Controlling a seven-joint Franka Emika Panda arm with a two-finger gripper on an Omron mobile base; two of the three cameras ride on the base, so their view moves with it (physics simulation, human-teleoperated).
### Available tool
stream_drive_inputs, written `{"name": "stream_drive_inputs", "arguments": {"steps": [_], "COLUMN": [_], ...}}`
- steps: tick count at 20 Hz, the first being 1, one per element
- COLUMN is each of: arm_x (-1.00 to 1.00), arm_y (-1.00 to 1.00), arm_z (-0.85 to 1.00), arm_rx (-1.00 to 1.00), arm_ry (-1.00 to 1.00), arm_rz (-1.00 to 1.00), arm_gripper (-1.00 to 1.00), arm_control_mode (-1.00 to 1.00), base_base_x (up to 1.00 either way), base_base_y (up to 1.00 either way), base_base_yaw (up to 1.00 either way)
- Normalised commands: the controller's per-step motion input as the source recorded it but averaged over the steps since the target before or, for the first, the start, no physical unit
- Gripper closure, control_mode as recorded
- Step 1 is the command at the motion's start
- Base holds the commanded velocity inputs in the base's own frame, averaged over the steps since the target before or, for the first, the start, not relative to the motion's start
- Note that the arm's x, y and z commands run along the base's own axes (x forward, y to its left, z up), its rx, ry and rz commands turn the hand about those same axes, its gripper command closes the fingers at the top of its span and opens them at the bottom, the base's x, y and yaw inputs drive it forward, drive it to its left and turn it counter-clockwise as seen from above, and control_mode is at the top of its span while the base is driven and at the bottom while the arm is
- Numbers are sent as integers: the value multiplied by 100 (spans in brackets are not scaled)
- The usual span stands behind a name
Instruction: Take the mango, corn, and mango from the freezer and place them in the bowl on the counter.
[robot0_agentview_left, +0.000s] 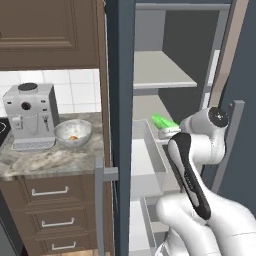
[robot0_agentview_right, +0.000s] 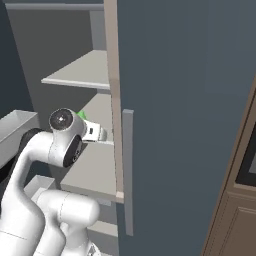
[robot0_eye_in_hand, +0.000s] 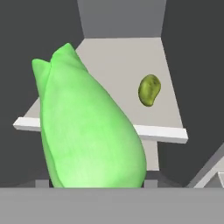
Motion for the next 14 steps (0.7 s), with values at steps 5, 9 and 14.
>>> {"name": "stream_drive_inputs", "arguments": {"steps": [5, 9, 14], "arm_x": [-69, -52, -59], "arm_y": [0, 0, 0], "arm_z": [40, 57, 28], "arm_rx": [0, 0, 0], "arm_ry": [4, 9, 5], "arm_rz": [-11, -13, -4], "arm_gripper": [100, 100, 100], "arm_control_mode": [-100, -100, -100], "base_base_x": [0, 0, 0], "base_base_y": [0, 0, 0], "base_base_yaw": [0, 0, 0]}}
